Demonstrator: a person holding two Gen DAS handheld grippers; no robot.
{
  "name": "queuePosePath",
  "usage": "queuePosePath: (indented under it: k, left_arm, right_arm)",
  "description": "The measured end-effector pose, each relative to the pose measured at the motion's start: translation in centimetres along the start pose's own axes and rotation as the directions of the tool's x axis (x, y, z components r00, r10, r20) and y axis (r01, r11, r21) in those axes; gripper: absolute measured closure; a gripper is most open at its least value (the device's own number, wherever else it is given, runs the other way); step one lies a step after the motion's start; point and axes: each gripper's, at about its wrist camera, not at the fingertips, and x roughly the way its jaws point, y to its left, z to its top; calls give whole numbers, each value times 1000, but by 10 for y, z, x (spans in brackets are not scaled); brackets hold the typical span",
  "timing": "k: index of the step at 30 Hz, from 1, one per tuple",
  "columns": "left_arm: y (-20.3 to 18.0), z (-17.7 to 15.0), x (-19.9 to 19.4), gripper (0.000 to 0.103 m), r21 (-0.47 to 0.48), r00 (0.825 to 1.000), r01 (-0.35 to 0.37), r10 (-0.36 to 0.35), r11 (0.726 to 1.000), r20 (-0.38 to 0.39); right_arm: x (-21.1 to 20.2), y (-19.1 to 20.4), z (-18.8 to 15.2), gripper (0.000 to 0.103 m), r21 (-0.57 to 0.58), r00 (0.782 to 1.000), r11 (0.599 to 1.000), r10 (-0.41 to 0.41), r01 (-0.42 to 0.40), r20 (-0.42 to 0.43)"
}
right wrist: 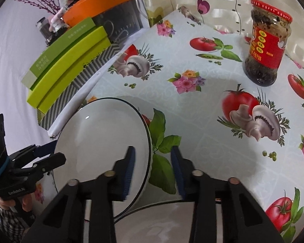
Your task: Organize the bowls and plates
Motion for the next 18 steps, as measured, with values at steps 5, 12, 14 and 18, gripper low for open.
queuePosePath:
  k: [5, 12, 14, 18]
  left_arm:
    - [4, 0, 4, 52, -17, 1000, 19, -19, 1000, -10]
    - [9, -4, 5, 59, -42, 999, 36, -37, 998, -33]
    - [9, -8, 5, 59, -37, 999, 37, -38, 999, -38]
    - [6, -11, 9, 60, -38, 998, 39, -41, 999, -42]
  right_arm:
    - [9, 1, 1, 81, 0, 999, 1000, 22, -22, -26]
    - [14, 2, -3, 88, 8, 998, 999, 43, -43, -44]
    - [14, 3, -3, 88, 12, 998, 999, 44, -43, -48]
    - [14, 2, -2, 88, 32, 997, 998, 50, -49, -53]
